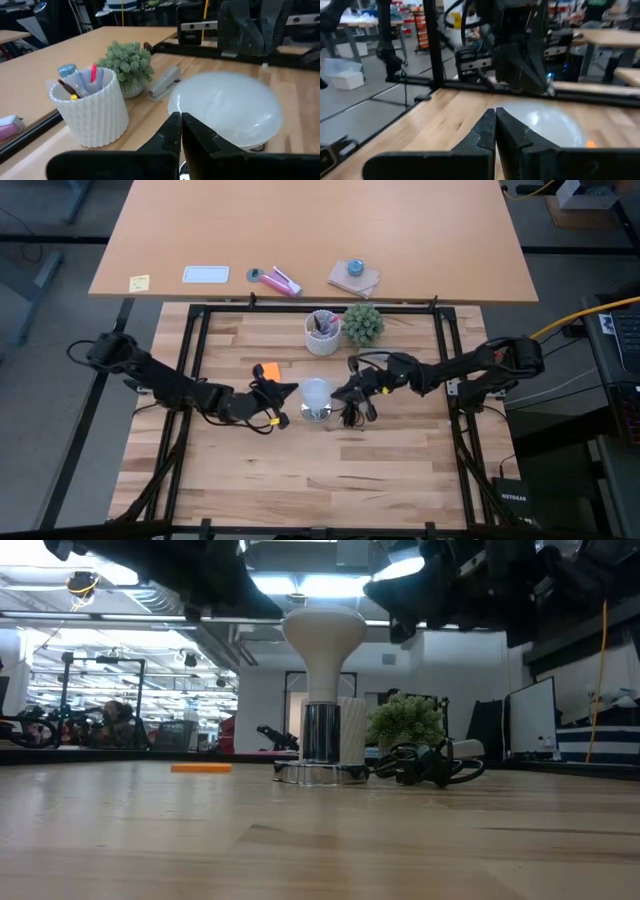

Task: Screw lightbulb
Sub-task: Insert the light bulb into the lamp socket

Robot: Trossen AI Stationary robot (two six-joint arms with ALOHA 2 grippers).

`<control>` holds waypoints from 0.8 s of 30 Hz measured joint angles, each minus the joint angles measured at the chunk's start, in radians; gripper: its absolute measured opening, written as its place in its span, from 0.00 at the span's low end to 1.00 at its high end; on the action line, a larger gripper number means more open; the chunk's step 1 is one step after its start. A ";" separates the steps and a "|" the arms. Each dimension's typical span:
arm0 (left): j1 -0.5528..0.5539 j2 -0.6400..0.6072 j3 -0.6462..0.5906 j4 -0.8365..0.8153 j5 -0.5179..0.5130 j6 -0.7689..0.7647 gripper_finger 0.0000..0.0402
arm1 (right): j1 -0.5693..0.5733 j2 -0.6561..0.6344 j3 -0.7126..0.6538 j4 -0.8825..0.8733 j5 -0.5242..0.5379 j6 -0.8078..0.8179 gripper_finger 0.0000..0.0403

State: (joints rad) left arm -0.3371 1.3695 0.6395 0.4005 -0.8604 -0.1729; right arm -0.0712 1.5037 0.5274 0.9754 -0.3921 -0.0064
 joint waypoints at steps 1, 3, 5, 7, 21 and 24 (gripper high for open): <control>-0.003 -0.010 0.000 0.005 0.000 0.007 0.01 | 0.000 -0.011 0.000 0.001 0.016 -0.001 0.03; -0.016 -0.030 0.000 0.007 -0.001 0.016 0.01 | 0.000 -0.034 0.000 -0.007 0.061 -0.003 0.03; -0.035 -0.043 0.000 0.011 0.000 0.016 0.01 | 0.000 -0.052 0.000 -0.015 0.128 -0.016 0.03; -0.057 -0.044 0.000 0.019 0.003 0.015 0.01 | 0.000 -0.054 0.000 -0.017 0.214 -0.036 0.03; -0.090 0.074 0.000 0.074 0.118 -0.103 0.01 | -0.001 -0.045 0.000 -0.144 0.327 -0.055 0.03; -0.084 0.091 0.000 0.108 0.119 -0.097 0.01 | -0.001 -0.045 0.000 -0.150 0.298 -0.053 0.03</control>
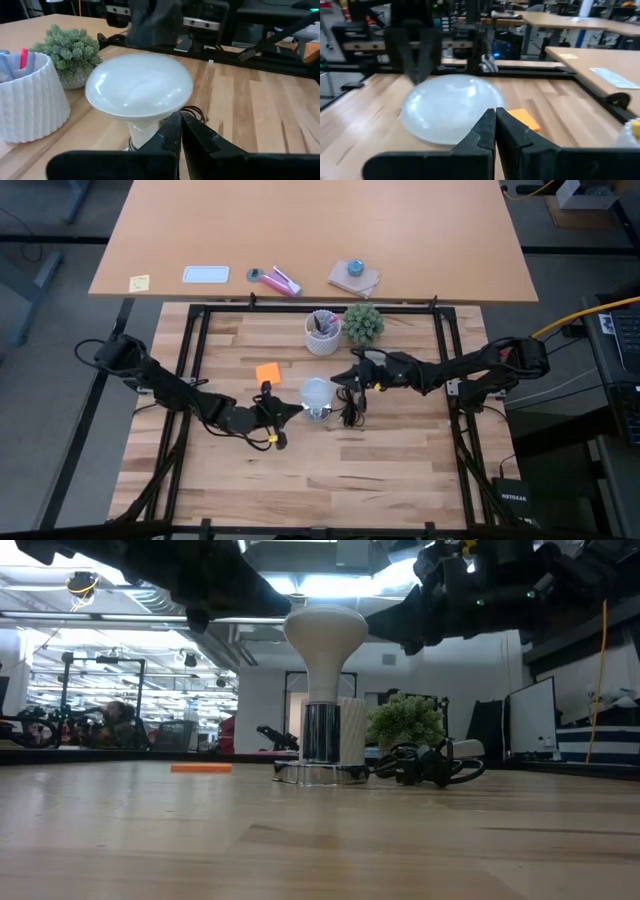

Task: Screw lightbulb
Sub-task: Insert the light bulb into the lamp socket

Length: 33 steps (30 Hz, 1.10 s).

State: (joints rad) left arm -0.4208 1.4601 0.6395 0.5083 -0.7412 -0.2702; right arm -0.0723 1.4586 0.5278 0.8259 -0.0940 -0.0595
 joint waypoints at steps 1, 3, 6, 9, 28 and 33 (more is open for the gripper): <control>0.005 0.003 0.000 0.011 -0.001 0.009 0.01 | 0.000 0.000 0.000 -0.010 -0.007 0.001 0.03; 0.011 0.004 0.000 0.013 -0.001 0.016 0.01 | 0.001 0.000 0.000 -0.041 -0.014 0.002 0.03; 0.019 0.004 0.000 0.010 -0.001 0.011 0.01 | 0.001 0.000 0.000 -0.064 -0.023 0.002 0.03; 0.023 0.004 0.000 0.008 -0.001 0.011 0.01 | 0.001 0.000 0.000 -0.069 -0.039 0.002 0.03; 0.021 0.004 -0.001 -0.009 -0.132 0.011 0.01 | 0.000 -0.001 0.000 -0.076 -0.172 0.003 0.03; 0.023 0.004 -0.001 -0.008 -0.170 0.011 0.01 | 0.002 -0.001 0.000 -0.078 -0.225 0.003 0.03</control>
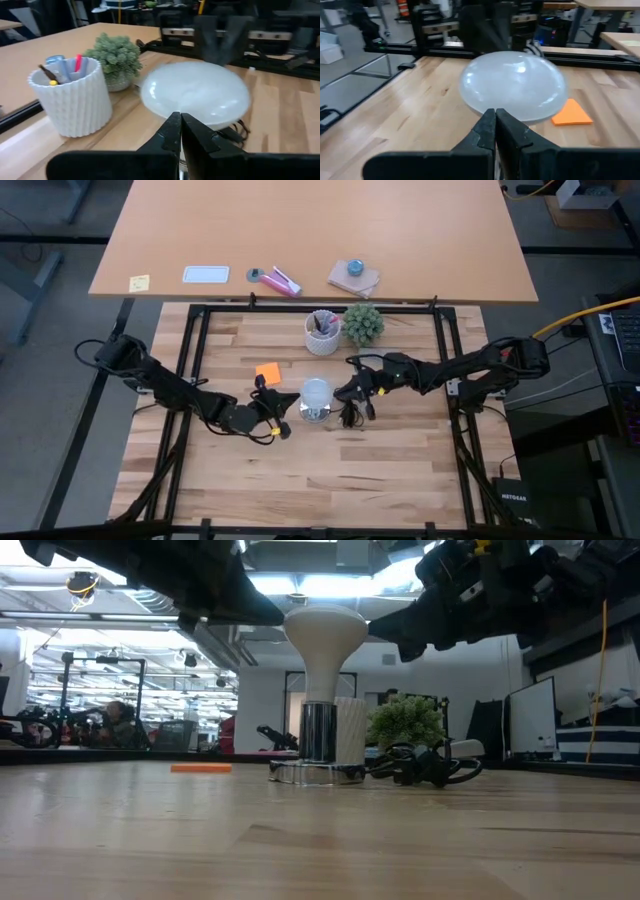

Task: Screw lightbulb
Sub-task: Insert the light bulb into the lamp socket

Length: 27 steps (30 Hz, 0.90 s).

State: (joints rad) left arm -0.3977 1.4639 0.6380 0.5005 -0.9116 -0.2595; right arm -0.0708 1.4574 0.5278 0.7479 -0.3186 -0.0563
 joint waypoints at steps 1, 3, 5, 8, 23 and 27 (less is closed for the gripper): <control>0.000 0.000 0.000 0.001 -0.009 -0.003 0.01 | 0.000 0.000 0.000 0.000 -0.005 0.000 0.03; 0.000 0.000 0.000 0.005 -0.029 -0.006 0.01 | 0.000 0.000 0.000 0.002 -0.006 0.000 0.03; 0.000 0.000 0.001 0.011 -0.050 -0.007 0.01 | 0.000 0.001 0.000 0.005 -0.018 0.000 0.03; 0.000 0.000 0.002 0.010 -0.084 -0.007 0.01 | 0.000 0.001 0.000 0.009 -0.024 0.000 0.03; -0.096 -0.068 0.002 0.017 -0.067 0.060 0.01 | -0.001 -0.074 0.001 0.072 0.244 -0.057 0.03; -0.095 -0.049 0.002 0.016 0.091 0.002 0.01 | -0.002 -0.058 0.002 0.078 0.286 -0.057 0.03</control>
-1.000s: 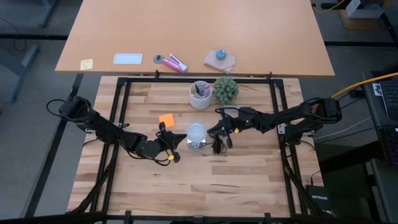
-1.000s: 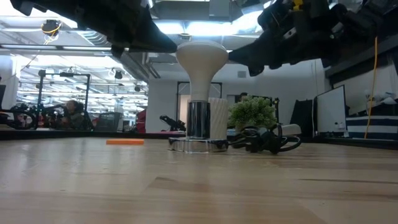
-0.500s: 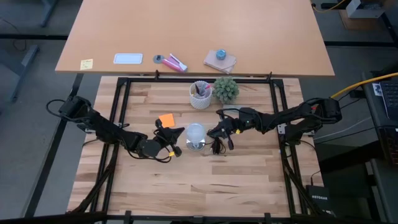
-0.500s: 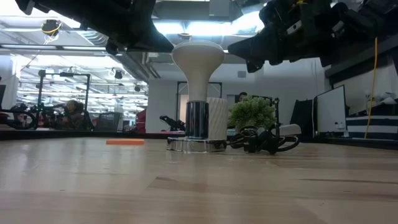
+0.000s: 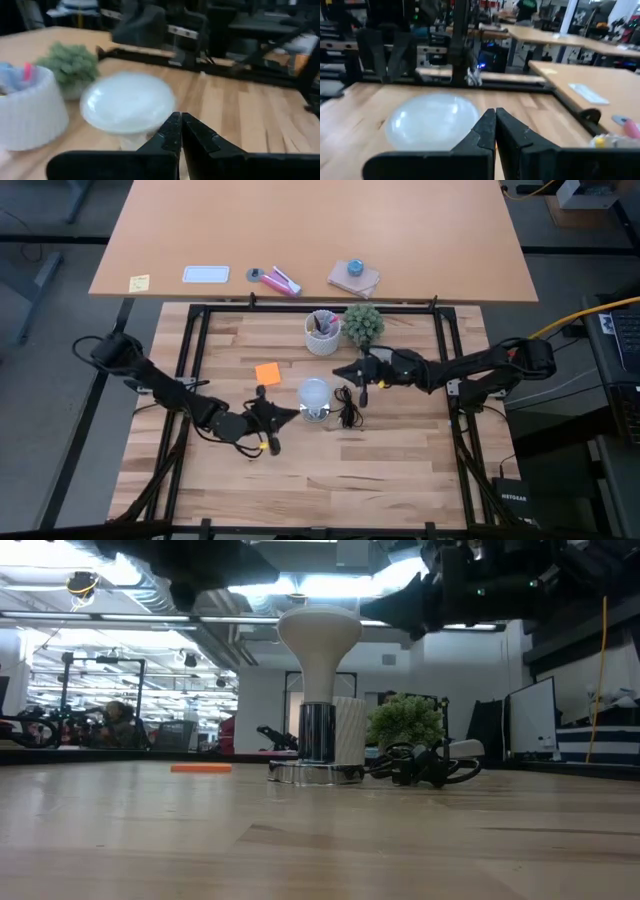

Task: Screw lightbulb
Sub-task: Insert the light bulb into the lamp socket

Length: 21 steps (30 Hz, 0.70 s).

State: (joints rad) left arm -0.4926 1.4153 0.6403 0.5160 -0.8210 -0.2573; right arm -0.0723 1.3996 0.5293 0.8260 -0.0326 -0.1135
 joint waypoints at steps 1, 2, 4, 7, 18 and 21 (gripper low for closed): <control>0.005 0.012 0.000 -0.002 0.019 -0.014 0.01 | 0.000 0.011 0.000 -0.002 -0.001 0.000 0.03; 0.012 0.024 0.000 -0.003 0.026 -0.025 0.01 | 0.000 0.025 0.000 -0.001 -0.003 0.001 0.03; 0.024 0.042 0.000 -0.004 0.027 -0.031 0.01 | 0.001 0.053 0.000 0.014 -0.015 0.002 0.03; 0.043 0.054 0.000 -0.004 0.027 -0.034 0.01 | 0.001 0.081 0.000 0.048 -0.031 0.004 0.03; 0.097 0.054 0.000 -0.013 0.026 -0.020 0.01 | 0.001 0.089 0.000 0.025 -0.122 0.038 0.03; 0.101 0.054 0.000 -0.013 0.026 -0.016 0.01 | 0.001 0.089 0.000 0.018 -0.146 0.055 0.03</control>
State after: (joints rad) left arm -0.3915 1.4693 0.6399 0.5031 -0.7948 -0.2729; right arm -0.0716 1.4887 0.5293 0.8436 -0.1782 -0.0584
